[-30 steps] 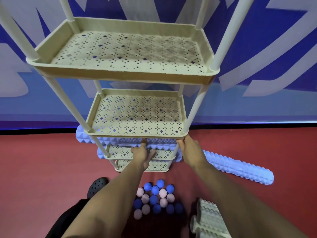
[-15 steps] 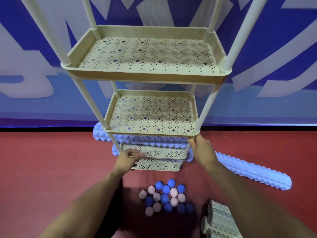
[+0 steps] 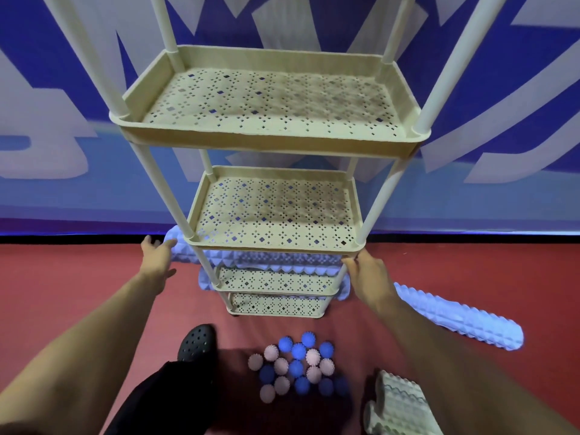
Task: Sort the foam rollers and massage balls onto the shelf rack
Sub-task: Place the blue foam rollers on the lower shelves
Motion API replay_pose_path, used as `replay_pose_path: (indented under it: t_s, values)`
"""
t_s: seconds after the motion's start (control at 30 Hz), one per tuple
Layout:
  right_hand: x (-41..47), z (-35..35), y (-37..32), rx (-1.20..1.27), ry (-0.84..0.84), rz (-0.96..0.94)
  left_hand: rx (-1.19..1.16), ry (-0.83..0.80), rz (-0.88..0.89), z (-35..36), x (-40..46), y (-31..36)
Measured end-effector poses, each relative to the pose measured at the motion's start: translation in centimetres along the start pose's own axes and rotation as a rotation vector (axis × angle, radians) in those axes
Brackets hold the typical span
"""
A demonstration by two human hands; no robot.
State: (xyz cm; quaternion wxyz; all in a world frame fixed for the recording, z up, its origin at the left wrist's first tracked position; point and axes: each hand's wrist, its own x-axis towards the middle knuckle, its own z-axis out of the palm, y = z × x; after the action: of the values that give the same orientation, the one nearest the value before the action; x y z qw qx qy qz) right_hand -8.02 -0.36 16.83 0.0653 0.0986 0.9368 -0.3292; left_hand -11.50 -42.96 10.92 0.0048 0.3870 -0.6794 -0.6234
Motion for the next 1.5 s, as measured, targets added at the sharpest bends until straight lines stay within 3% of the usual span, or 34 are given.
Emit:
replay_pose_path:
  t_s: [0.13,0.27,0.57,0.73,0.9,1.0,1.1,1.23,1.5]
  values:
    - [-0.1,-0.2,-0.1,-0.001,-0.005,-0.003,-0.007,-0.035,-0.085,0.2,1.8,-1.1]
    - [0.0,-0.3,-0.2,-0.025,-0.005,0.012,-0.048,-0.008,-0.029,0.6,1.0,-2.4]
    - [-0.2,-0.4,-0.1,0.026,-0.044,-0.001,0.003,-0.198,0.043,2.3,-1.7,-2.6]
    - [0.0,-0.1,0.2,0.084,-0.028,0.016,0.156,-0.212,0.055,1.8,-2.8,-1.8]
    - [0.0,0.0,0.3,0.045,-0.032,-0.001,0.384,-0.064,0.109,1.4,-6.6,-3.2]
    - [-0.3,-0.3,0.3,0.079,-0.078,0.042,0.51,-0.061,0.078,1.4,-10.4,-4.6]
    - [-1.2,-0.4,2.2,0.039,-0.185,0.009,0.614,-0.177,0.109,3.4,-14.3,-6.1]
    - [-3.7,-1.2,7.9,-0.007,-0.163,0.007,0.76,-0.417,0.24,9.2,-18.7,-7.8]
    - [-5.3,-4.5,22.4,-0.187,-0.196,0.171,0.729,-0.725,0.328,23.7,-26.1,-11.0]
